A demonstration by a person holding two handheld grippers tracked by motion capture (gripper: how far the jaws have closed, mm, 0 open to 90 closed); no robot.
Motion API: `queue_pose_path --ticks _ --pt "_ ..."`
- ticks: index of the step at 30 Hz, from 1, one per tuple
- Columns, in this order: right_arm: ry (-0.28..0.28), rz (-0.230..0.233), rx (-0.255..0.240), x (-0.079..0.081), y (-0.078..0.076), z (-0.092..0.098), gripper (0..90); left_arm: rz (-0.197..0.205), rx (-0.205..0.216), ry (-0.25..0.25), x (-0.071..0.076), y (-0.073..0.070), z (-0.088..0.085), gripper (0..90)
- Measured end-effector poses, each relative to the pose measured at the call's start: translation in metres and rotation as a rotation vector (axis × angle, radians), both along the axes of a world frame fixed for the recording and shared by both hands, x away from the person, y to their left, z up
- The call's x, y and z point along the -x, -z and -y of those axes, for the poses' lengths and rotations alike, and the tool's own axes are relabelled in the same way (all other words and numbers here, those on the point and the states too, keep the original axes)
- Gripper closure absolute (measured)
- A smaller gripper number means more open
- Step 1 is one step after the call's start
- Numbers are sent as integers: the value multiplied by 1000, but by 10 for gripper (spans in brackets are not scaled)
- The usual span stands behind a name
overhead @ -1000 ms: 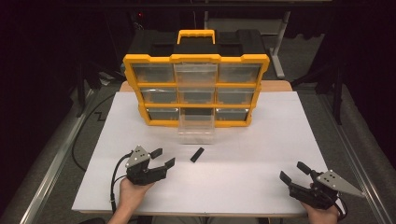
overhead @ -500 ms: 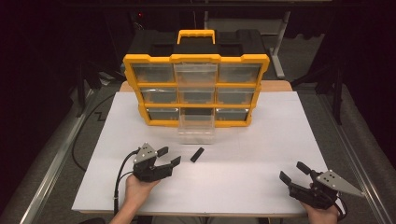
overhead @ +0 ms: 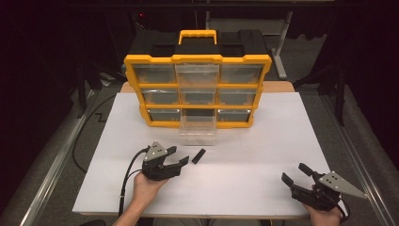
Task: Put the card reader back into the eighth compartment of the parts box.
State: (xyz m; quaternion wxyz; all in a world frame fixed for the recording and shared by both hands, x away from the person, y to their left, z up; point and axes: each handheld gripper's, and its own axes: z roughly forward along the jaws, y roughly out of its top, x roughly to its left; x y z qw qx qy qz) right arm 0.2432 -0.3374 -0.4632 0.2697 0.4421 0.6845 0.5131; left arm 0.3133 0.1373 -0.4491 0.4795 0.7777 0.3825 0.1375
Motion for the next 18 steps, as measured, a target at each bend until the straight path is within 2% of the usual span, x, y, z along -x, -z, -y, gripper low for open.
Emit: queue_pose_path --ticks 3,13,16,18 --pt "-4 2 -3 0 0 0 227 -9 -18 5 -2 -1 6 357" --pt "-6 3 -4 0 0 0 228 -31 -37 25 -8 -5 21 356" --pt "-6 0 -2 0 0 0 228 -42 -83 29 -11 -7 27 355" --pt "-6 1 -2 0 0 0 227 -48 -94 29 -12 -9 29 355"
